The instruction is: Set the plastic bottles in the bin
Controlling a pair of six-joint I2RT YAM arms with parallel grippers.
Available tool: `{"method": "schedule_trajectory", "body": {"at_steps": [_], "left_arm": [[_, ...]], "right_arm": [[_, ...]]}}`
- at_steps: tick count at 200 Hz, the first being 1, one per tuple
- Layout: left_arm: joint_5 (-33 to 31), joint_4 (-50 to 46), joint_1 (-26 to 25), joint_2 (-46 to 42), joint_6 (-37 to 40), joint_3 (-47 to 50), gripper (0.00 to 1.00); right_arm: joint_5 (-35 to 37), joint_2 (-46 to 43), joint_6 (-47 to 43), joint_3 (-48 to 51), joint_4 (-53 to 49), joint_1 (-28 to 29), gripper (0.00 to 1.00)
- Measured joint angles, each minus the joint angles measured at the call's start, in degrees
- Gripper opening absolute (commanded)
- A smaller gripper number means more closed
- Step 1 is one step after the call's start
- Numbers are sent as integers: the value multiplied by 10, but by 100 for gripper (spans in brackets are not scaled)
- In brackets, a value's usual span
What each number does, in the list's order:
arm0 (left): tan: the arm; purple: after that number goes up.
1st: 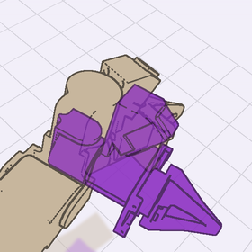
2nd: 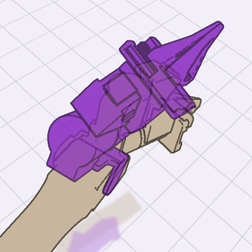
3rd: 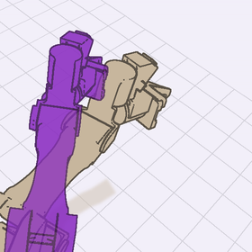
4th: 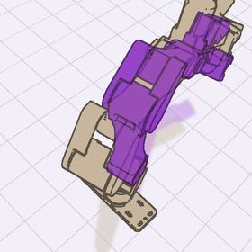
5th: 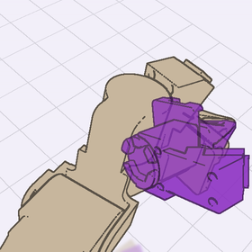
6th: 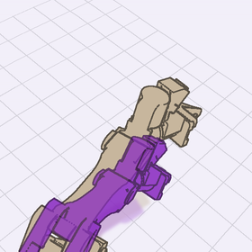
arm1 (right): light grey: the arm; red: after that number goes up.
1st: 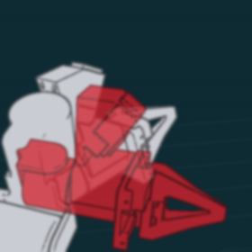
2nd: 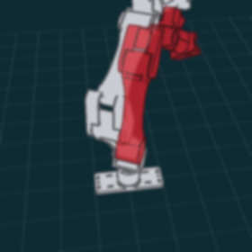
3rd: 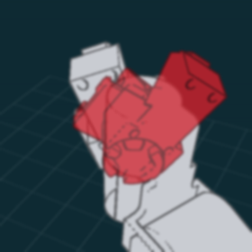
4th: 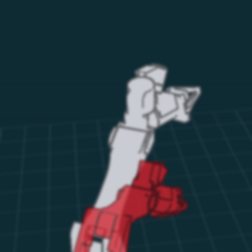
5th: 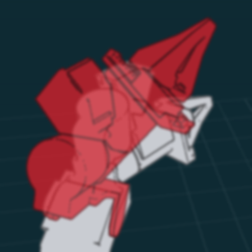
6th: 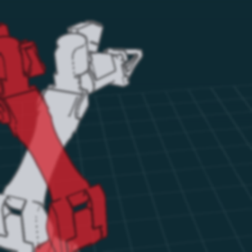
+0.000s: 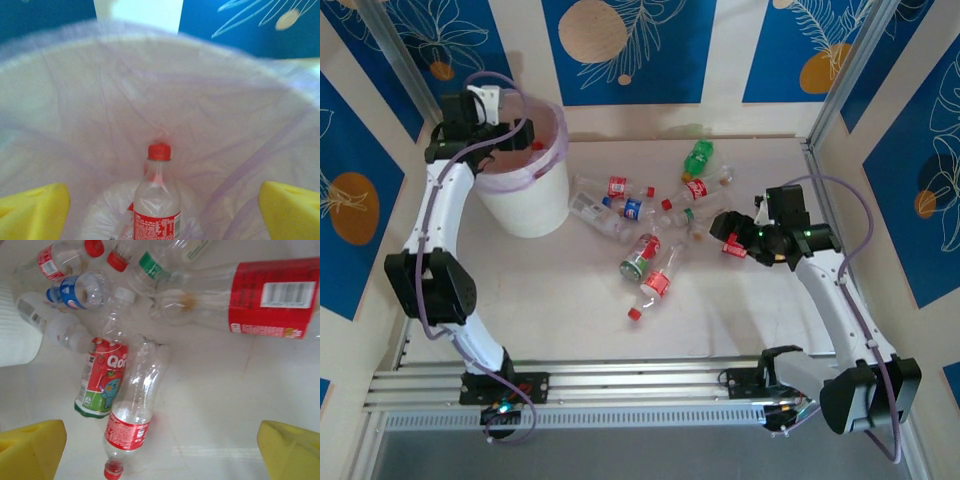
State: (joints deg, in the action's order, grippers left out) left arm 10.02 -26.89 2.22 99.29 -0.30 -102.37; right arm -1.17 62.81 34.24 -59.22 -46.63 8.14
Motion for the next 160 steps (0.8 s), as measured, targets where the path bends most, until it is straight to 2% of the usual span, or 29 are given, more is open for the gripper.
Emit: {"method": "schedule_trajectory", "body": {"at_steps": [30,51,65,84,117,160], "left_arm": [[0,-13,0,-41,-9,-27,98],[0,-34,-3,-75,-14,-41,98],[-6,-53,-14,-101,-17,-45,98],[-24,-66,-63,-153,-22,-20,98],[-33,-73,-183,-268,-42,109,97],[-79,-96,-261,-331,-79,236,97]], "right_arm": [[47,20,4,-17,-24,49,93],[55,49,31,-16,-20,100,90],[55,75,52,-14,-4,128,85],[53,121,83,-7,27,157,83],[55,198,128,-7,85,181,80],[60,268,165,-7,135,192,78]]}}
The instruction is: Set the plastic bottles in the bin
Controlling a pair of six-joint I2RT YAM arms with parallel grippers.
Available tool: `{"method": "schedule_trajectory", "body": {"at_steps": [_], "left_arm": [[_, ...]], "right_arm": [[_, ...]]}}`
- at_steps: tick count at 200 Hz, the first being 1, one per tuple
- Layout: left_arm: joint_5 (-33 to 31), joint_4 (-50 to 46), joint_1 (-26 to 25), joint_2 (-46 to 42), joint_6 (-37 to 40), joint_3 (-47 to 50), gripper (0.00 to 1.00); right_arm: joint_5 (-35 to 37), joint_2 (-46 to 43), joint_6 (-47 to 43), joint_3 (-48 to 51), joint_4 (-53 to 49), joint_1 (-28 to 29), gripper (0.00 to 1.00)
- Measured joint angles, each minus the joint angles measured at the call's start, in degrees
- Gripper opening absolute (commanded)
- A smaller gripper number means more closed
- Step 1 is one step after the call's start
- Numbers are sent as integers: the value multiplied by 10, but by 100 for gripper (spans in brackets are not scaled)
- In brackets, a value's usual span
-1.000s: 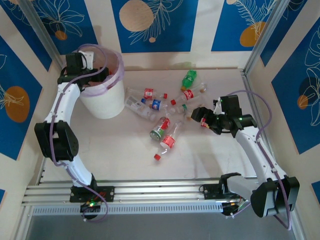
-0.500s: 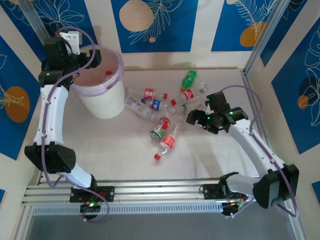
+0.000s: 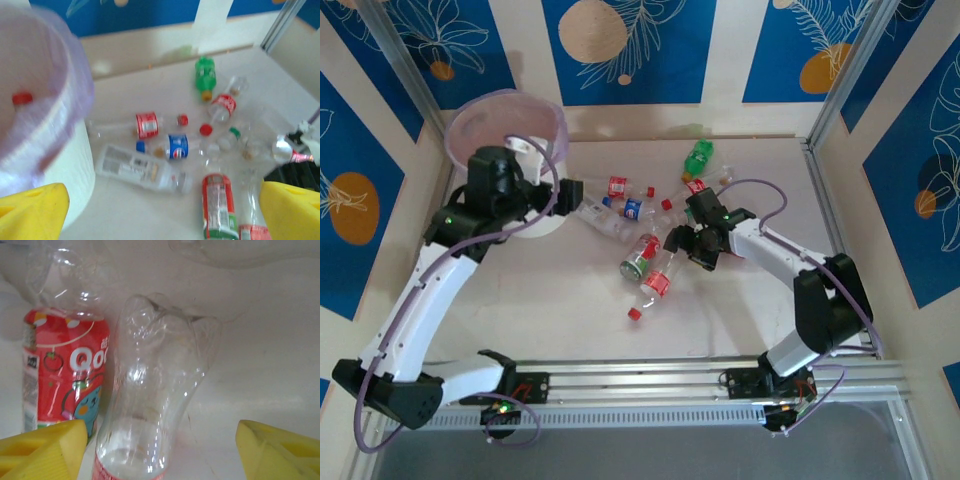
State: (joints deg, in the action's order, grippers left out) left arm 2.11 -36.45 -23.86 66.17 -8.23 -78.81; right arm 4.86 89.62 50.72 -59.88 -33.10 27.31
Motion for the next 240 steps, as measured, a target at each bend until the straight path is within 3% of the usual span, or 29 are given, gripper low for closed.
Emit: {"method": "schedule_trajectory", "body": {"at_steps": [45,101,172,240], "left_arm": [[-23,32,-70,-53,-75,149,97],[-17,102,-155,-13,-186,303,98],[-10,176,-191,14,-249,375,98],[23,224,-202,57,-269,394,99]], "right_arm": [[12,53,24,0,45,7,79],[29,111,37,-2,68,16,78],[39,129,39,-19,48,20,75],[54,125,33,-23,33,24,61]]}}
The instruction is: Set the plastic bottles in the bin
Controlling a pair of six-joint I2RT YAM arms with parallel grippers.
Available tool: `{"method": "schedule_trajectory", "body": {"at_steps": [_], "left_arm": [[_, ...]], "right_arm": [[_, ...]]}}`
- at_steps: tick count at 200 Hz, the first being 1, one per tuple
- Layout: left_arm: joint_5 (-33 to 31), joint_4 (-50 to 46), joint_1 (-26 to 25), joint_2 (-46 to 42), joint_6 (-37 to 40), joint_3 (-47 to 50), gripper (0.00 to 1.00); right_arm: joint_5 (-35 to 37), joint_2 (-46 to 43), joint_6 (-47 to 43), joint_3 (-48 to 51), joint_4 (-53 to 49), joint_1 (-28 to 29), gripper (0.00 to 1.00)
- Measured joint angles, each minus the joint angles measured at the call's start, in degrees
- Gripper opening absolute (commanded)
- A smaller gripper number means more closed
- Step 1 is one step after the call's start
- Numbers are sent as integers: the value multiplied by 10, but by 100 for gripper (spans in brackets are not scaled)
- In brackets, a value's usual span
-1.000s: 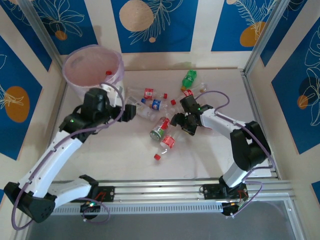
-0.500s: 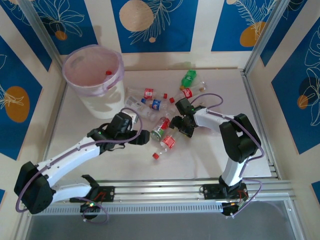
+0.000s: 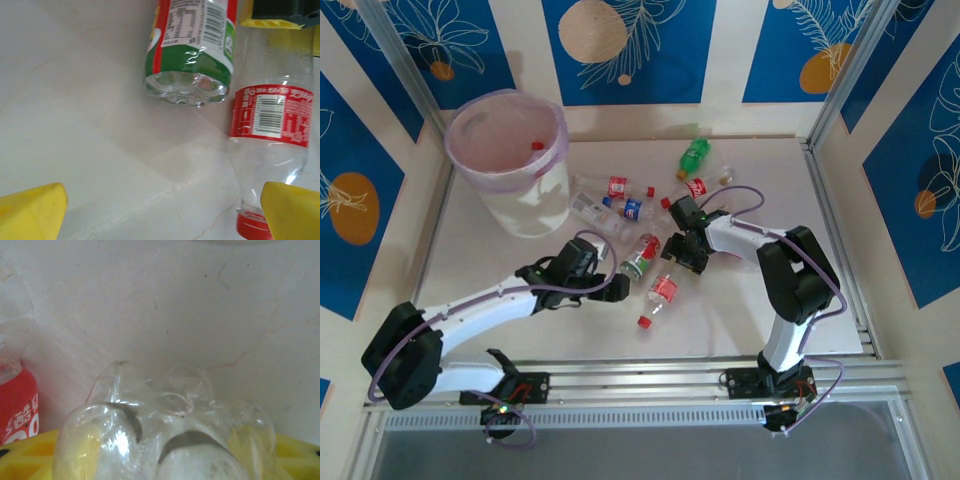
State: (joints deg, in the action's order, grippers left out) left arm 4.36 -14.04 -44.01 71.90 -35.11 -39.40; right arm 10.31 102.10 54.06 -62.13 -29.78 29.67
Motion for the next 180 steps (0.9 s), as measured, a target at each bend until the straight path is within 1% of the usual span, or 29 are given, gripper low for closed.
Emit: {"method": "schedule_trajectory", "body": {"at_steps": [23,58,73,117,151,180], "left_arm": [[17,2,0,9,0,-18,99],[48,12,0,14,1,-53,100],[71,17,0,15,3,-67,100],[161,56,-2,56,7,-111,100],[200,80,-10,98,9,-129,100],[219,95,-19,125,4,-134,99]], "right_arm": [[0,-5,-9,0,7,0,55],[-2,-40,-24,0,11,0,55],[-5,-66,-32,0,9,0,55],[-64,-142,-67,0,17,2,55],[-104,-161,-80,-2,26,5,55],[-118,-161,-82,-2,34,6,55]]}}
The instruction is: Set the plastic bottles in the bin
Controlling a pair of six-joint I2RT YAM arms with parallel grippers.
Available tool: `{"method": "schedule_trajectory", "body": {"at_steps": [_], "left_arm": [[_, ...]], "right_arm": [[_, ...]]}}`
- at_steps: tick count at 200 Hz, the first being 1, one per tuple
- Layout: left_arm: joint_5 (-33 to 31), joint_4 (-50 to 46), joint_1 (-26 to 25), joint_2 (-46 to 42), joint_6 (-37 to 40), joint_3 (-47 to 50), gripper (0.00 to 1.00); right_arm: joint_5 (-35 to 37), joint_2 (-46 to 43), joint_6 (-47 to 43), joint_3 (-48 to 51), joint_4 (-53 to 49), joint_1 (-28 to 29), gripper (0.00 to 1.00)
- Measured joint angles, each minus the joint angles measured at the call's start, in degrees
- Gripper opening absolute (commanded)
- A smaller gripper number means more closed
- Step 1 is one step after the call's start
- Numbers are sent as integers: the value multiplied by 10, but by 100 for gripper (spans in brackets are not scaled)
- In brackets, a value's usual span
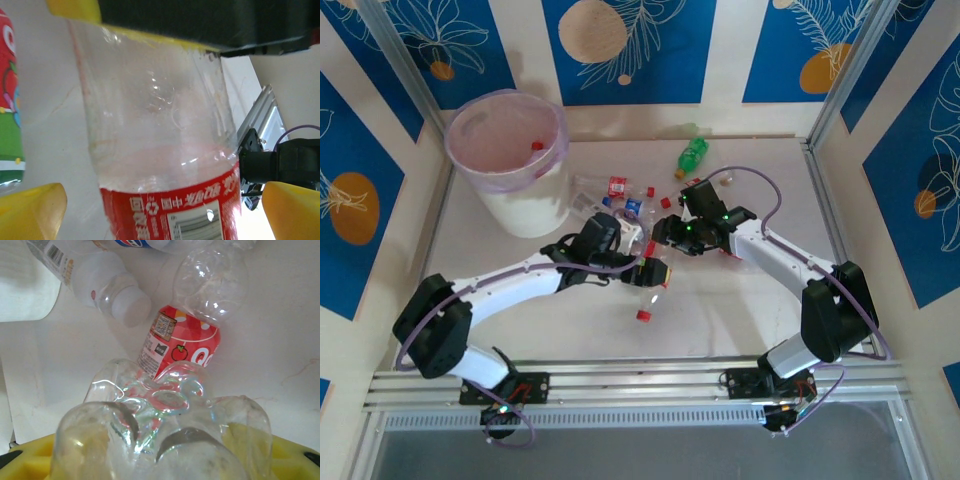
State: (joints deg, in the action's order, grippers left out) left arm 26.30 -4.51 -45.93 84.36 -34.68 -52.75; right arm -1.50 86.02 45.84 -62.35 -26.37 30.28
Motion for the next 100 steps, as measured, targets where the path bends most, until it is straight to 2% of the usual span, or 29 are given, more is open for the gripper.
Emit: {"method": "schedule_trajectory", "body": {"at_steps": [63,83,100], "left_arm": [[17,28,-7,19,-24,-2,71],[18,30,-7,23,-26,-2,67],[18,33,-7,24,-25,-3,65]], "right_arm": [[-2,-5,-6,0,7,1,56],[0,-6,-10,0,7,1,61],[2,-7,-15,0,8,1,73]]}}
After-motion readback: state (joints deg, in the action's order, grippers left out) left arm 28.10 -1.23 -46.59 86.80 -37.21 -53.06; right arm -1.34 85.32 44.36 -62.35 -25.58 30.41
